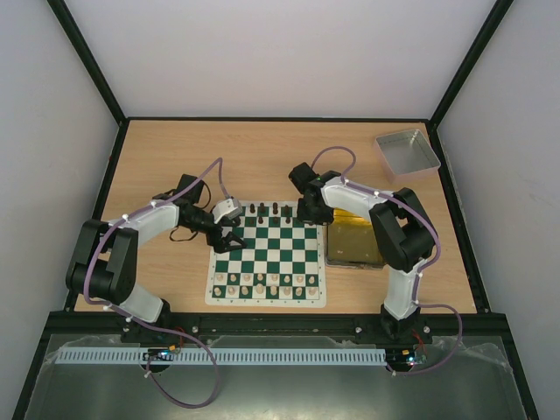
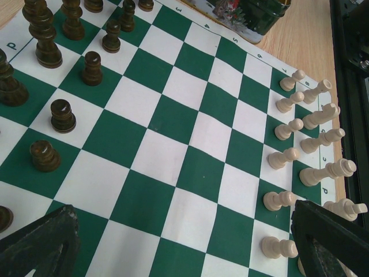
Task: Set up the chess pieces on the board
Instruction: Place the chess piece on the chessboard.
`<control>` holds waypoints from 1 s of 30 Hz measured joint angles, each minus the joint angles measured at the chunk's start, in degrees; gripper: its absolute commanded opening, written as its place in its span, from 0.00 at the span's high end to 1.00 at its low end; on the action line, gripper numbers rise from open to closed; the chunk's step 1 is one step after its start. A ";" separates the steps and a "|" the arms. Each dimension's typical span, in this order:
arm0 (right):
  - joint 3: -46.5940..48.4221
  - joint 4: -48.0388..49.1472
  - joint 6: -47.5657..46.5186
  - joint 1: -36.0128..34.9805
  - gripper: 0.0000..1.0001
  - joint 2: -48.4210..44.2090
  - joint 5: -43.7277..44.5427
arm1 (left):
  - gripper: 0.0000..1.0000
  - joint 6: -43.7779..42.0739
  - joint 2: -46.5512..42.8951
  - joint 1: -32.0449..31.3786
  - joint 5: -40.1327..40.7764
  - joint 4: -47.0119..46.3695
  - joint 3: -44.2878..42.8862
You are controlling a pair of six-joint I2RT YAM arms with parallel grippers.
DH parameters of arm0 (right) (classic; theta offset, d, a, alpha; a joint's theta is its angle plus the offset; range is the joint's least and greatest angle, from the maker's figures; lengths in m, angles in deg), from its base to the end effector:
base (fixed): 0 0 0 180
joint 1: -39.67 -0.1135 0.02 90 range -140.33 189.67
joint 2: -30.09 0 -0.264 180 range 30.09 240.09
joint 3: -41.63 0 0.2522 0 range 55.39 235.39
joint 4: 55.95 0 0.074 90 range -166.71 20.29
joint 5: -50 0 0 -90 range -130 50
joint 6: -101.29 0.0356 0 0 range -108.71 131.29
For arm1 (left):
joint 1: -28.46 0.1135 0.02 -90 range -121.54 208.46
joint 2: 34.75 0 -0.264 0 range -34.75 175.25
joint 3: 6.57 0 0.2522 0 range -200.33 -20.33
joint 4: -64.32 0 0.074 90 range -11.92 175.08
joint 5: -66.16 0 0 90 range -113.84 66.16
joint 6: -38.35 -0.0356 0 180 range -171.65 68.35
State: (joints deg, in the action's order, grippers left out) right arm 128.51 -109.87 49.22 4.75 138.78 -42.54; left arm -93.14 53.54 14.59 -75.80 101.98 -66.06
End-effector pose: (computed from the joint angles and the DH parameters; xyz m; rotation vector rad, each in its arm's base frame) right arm 0.2990 0.2107 0.1637 0.0694 2.9543 0.2724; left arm 0.2568 -0.0923 0.1679 1.3080 1.9778 -0.9990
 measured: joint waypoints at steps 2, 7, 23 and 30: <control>0.00 0.09 0.00 0.00 0.95 0.00 0.00 | 0.01 0.00 0.00 0.00 0.02 0.00 0.00; 0.00 0.37 0.13 0.00 0.84 0.02 -0.04 | 0.01 0.02 0.00 0.00 0.11 0.00 0.00; 0.33 0.90 0.52 0.00 0.71 0.07 -0.44 | 0.01 0.15 0.02 0.00 0.13 -0.02 0.00; 0.17 1.03 1.11 0.00 0.58 -1.20 -0.02 | 0.01 0.87 0.00 0.00 0.22 -0.07 0.00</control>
State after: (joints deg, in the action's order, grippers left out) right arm 128.69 -108.84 50.34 4.75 137.57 -42.56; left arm -92.27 53.54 14.59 -75.58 101.91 -66.06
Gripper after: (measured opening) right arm 0.314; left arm 0.992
